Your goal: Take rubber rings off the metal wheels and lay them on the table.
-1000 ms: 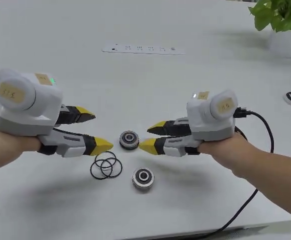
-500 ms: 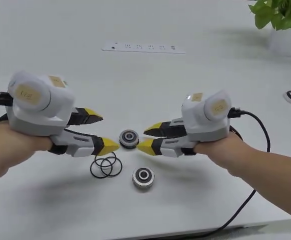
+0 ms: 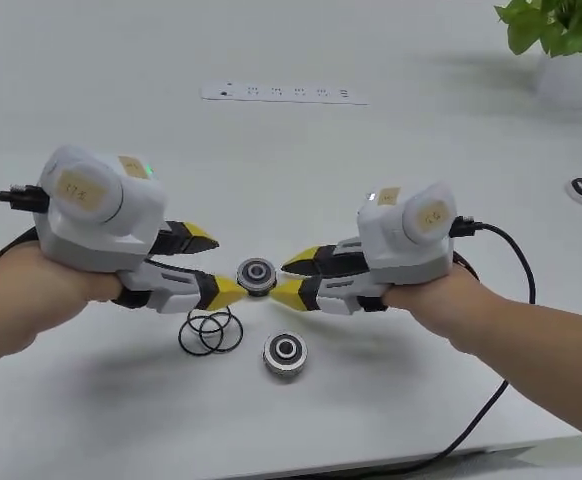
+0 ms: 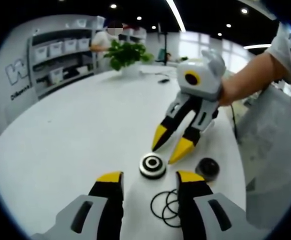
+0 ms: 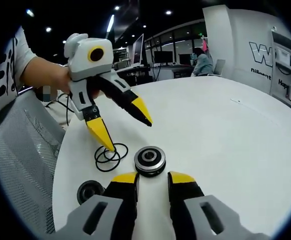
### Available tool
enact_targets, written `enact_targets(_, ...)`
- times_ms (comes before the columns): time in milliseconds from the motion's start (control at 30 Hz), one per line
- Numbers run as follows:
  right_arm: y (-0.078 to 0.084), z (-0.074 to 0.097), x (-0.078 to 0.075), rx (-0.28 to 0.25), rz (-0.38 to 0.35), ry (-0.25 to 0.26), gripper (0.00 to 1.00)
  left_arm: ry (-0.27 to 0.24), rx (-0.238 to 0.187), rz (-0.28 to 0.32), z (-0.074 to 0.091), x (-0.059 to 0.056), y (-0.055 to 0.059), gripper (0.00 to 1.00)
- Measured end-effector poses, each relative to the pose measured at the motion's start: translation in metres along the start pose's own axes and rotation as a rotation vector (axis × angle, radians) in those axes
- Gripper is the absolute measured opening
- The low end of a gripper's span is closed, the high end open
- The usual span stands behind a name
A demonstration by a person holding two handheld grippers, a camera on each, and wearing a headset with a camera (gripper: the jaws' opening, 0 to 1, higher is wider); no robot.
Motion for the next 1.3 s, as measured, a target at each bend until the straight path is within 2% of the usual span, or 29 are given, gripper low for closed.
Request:
enact_targets(367, 0.003, -0.004, 0.000, -0.008, -0.012, -0.007, 0.17, 0.024, 0.005, 0.010, -0.009, -0.002, 0.001, 0.39)
enact_targets(633, 0.004, -0.005, 0.003, -0.012, -0.016, -0.011, 0.16, 0.043, -0.014, 0.028, -0.016, -0.005, -0.002, 0.35)
enact_targets(833, 0.004, -0.005, 0.004, -0.018, -0.023, -0.011, 0.16, 0.047, 0.007, 0.011, -0.020, -0.004, 0.002, 0.31)
enact_targets(1300, 0.004, -0.005, 0.002, -0.030, -0.029, -0.003, 0.15, 0.038, 0.000, -0.010, -0.027, -0.004, -0.002, 0.23)
Point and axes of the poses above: the centre of the closed fingertips' face, and the gripper's own axes: z roughly backward along the fingers, x roughly to its left, y roughly out of its underside, the point moved 7 cm from there along z, roughly backward along the fingers, and after that the axes turned 1 degree about z, right-handed, at the moved point
